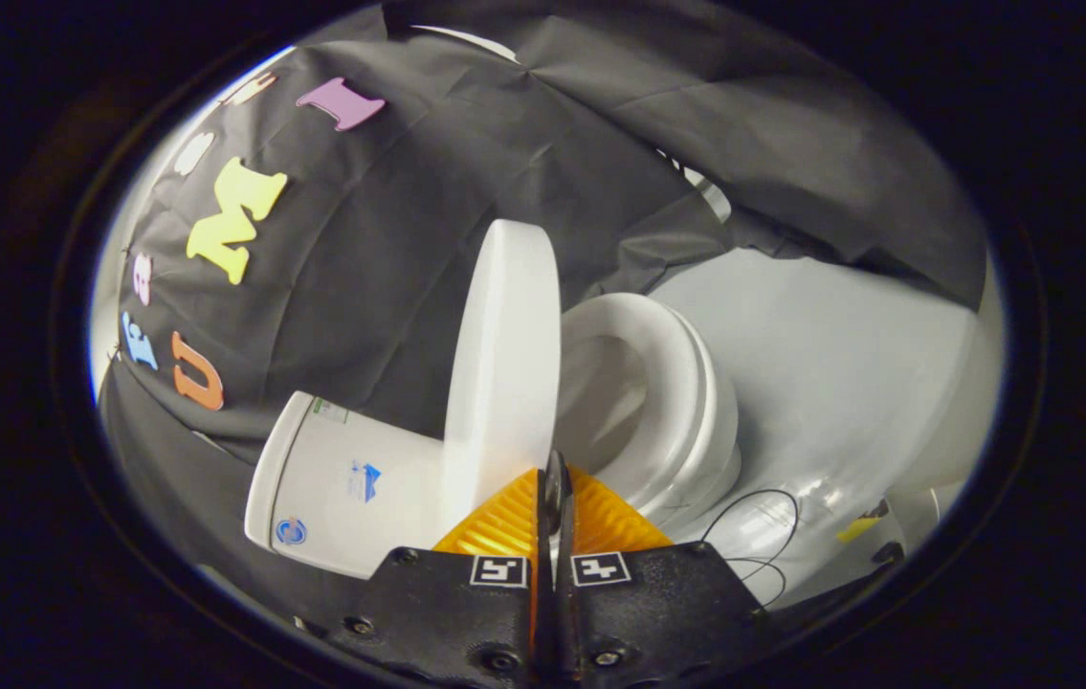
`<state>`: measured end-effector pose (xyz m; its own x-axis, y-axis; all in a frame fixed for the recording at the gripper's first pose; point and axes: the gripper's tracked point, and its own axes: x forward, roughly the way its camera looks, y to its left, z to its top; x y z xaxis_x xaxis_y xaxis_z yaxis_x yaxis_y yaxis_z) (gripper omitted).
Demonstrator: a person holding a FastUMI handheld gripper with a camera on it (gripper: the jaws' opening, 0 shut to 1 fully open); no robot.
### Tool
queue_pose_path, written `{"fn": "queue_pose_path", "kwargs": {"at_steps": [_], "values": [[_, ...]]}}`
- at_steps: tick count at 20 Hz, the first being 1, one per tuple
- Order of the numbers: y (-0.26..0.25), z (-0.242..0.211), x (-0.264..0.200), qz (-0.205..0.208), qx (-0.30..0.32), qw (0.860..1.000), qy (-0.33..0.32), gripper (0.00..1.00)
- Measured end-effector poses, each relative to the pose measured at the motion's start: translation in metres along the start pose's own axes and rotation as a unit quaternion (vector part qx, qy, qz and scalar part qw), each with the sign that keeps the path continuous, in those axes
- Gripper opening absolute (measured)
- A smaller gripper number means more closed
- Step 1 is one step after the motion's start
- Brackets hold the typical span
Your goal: Open the toilet lid.
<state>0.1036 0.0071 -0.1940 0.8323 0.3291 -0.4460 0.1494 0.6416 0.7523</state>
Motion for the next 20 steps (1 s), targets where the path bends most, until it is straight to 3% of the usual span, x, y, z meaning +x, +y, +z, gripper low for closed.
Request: {"fn": "queue_pose_path", "kwargs": {"at_steps": [10,20], "values": [[0.016,0.002,-0.004,-0.007,-0.011,1.0,-0.008,0.04],[0.06,0.002,-0.016,-0.007,-0.069,0.997,-0.032,0.04]]}}
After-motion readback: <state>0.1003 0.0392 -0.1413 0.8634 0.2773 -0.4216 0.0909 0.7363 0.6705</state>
